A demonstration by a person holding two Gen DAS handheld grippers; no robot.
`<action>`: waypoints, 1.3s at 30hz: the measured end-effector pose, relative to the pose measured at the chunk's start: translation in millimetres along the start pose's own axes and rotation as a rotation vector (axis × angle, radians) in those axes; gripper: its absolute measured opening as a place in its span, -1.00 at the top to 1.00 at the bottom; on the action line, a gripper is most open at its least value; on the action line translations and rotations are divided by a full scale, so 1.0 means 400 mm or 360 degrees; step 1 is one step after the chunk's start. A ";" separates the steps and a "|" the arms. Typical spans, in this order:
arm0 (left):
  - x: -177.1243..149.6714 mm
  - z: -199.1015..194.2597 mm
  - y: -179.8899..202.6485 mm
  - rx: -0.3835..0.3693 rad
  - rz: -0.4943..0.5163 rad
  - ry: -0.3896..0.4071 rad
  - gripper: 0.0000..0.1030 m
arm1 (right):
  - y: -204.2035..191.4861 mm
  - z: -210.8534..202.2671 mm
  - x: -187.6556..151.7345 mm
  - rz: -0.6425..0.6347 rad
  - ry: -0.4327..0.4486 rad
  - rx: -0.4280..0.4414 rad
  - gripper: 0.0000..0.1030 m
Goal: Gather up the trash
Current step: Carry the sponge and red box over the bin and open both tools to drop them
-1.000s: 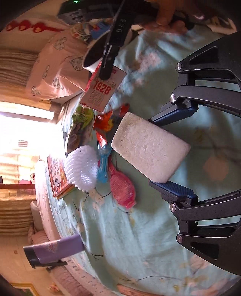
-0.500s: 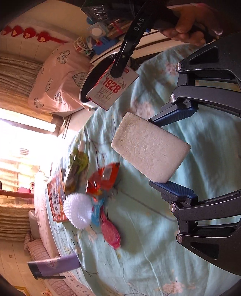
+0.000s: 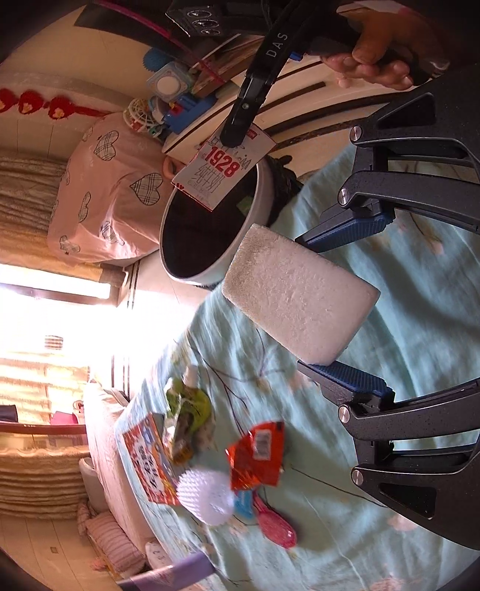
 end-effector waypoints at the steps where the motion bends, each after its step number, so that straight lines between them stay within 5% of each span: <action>1: 0.006 0.006 0.012 -0.0008 0.0011 -0.0003 -0.13 | 0.008 -0.004 0.004 0.0005 0.0008 -0.0007 0.40; 19: 0.104 0.129 0.146 -0.0070 0.0139 -0.0044 -0.13 | 0.121 -0.001 0.072 -0.0004 0.0060 -0.0107 0.40; 39: 0.137 0.255 0.182 -0.0067 0.0169 -0.0112 -0.18 | 0.192 0.065 0.104 -0.0035 -0.0001 -0.0156 0.40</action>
Point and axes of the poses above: each gripper's, at about its wrist camera, not at the fingertips, and z roughly the way its jaws point, y to its right, x to its top, the point moved 10 cm from there along z, roughly the way its jaws point, and after that the axes turned 12 degrees about y, right-handed, at the moved point
